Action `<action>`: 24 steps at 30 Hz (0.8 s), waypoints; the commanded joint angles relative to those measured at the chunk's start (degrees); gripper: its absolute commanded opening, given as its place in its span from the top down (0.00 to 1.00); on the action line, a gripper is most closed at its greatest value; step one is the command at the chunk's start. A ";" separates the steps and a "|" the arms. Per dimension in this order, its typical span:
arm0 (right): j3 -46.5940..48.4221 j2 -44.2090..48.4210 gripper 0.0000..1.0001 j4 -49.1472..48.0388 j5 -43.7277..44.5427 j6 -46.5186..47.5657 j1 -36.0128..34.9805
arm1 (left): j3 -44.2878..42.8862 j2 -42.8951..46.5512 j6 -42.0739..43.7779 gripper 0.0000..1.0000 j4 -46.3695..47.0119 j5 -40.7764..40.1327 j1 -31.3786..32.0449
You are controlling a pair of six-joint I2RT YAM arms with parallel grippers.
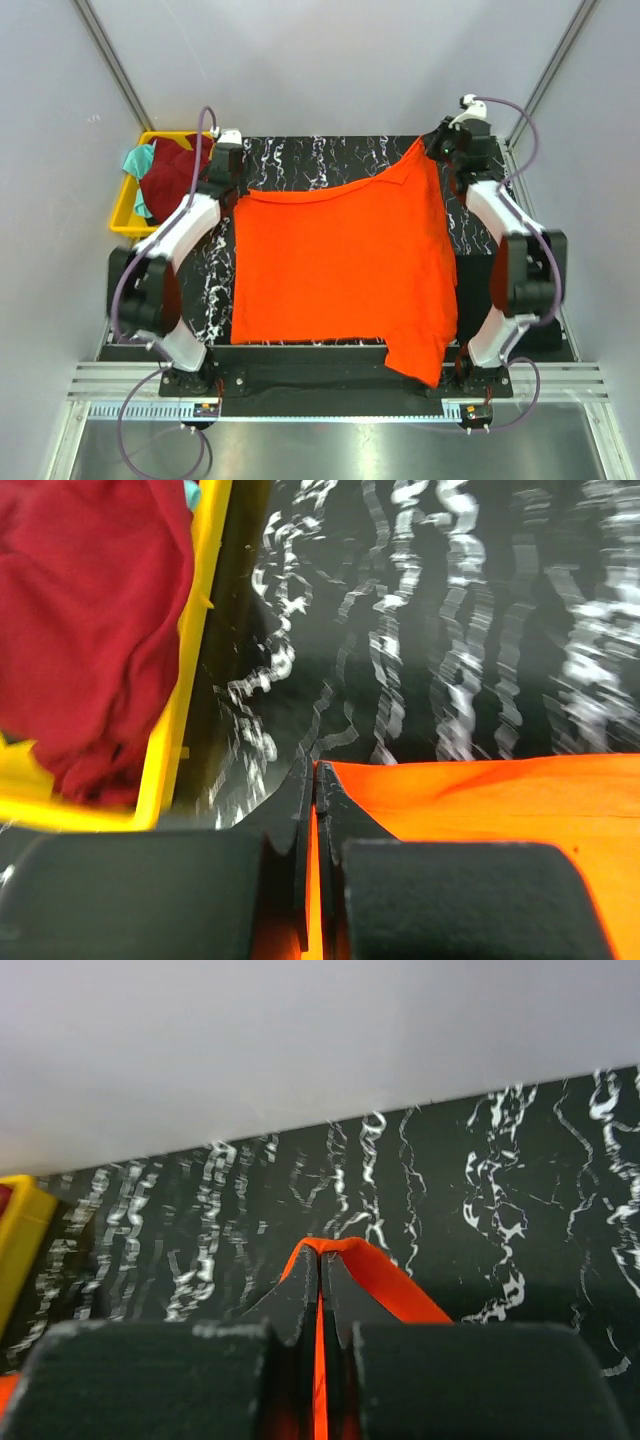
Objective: Fold and stack the t-shirts
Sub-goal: Flatten the tshirt out, then fold the tshirt
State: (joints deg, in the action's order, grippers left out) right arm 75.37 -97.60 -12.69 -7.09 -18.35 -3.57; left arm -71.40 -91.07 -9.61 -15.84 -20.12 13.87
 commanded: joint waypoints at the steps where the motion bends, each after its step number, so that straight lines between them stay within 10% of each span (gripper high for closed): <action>1: 11.87 -9.51 1.00 -6.31 -1.78 1.65 0.32 | -10.91 -9.54 2.22 1.00 6.26 3.14 -3.49; 7: 26.22 -23.76 1.00 -0.06 -4.77 -0.63 0.32 | -23.85 -25.90 2.57 1.00 2.49 7.37 -6.75; 24: 36.25 -28.62 1.00 18.56 -7.50 -9.24 0.59 | -20.80 -24.51 -1.81 1.00 0.46 14.49 -10.35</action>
State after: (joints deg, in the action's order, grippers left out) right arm 109.25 -127.68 -1.04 -14.52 -24.10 -3.53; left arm -92.23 -119.24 -9.85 -15.27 -9.69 3.75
